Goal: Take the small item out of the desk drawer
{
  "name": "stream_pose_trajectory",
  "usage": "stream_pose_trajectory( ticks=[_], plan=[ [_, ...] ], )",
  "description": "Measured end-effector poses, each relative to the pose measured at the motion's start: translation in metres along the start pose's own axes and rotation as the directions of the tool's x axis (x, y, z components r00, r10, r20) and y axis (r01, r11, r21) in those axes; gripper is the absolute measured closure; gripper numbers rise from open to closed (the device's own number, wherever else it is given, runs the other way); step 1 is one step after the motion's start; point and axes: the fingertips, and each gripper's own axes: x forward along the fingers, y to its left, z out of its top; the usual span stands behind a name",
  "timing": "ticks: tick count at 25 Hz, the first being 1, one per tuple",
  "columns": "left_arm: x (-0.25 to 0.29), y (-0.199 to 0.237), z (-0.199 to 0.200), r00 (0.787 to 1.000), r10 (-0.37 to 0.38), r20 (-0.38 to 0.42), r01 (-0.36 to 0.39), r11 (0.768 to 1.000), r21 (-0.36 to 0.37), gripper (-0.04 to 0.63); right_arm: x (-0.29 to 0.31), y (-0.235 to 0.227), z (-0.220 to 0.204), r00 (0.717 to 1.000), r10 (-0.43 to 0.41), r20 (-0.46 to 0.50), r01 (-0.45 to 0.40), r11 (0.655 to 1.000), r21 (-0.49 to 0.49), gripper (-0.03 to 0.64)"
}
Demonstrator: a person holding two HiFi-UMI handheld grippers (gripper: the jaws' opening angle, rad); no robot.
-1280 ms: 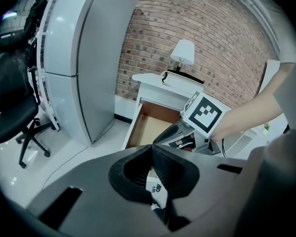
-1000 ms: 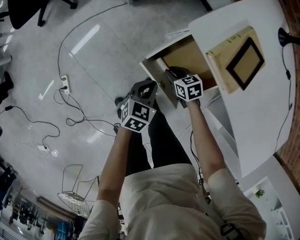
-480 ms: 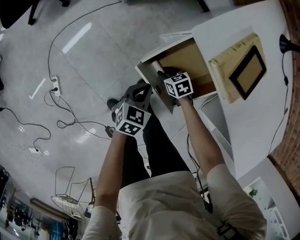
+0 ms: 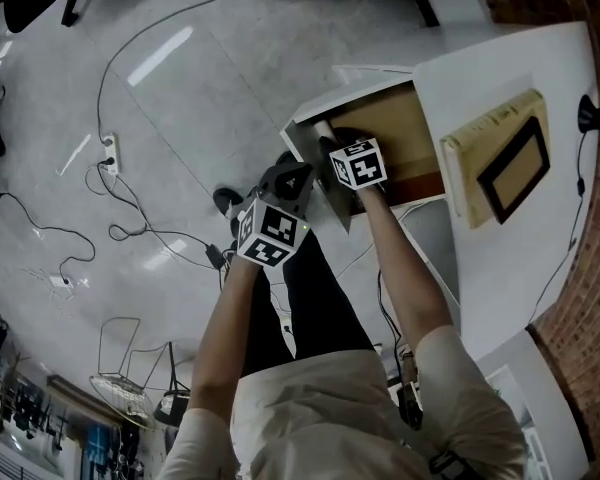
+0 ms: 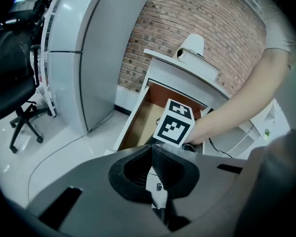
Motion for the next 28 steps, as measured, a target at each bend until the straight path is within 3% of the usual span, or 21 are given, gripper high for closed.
stream_pose_trajectory(
  ticks=[7, 11, 16, 28],
  plan=[
    [0.006, 0.006, -0.007, 1.0, 0.002, -0.012, -0.002, 1.0, -0.003, 0.58, 0.013, -0.004, -0.004, 0.999, 0.007, -0.044, -0.007, 1.0, -0.002, 0.433],
    [0.01, 0.005, -0.004, 1.0, -0.009, -0.001, 0.009, 1.0, -0.027, 0.58, 0.014, -0.007, -0.008, 0.998, 0.031, -0.053, -0.029, 0.999, 0.038, 0.465],
    [0.009, 0.005, -0.004, 1.0, -0.008, 0.006, 0.008, 0.999, -0.032, 0.58, 0.018, -0.003, -0.006, 0.994, 0.047, -0.094, -0.046, 0.999, 0.013, 0.474],
    [0.011, -0.008, -0.012, 0.999, -0.046, -0.013, 0.046, 0.999, 0.007, 0.58, 0.01, 0.0, -0.007, 0.999, -0.049, -0.003, 0.049, 0.998, -0.033, 0.494]
  ],
)
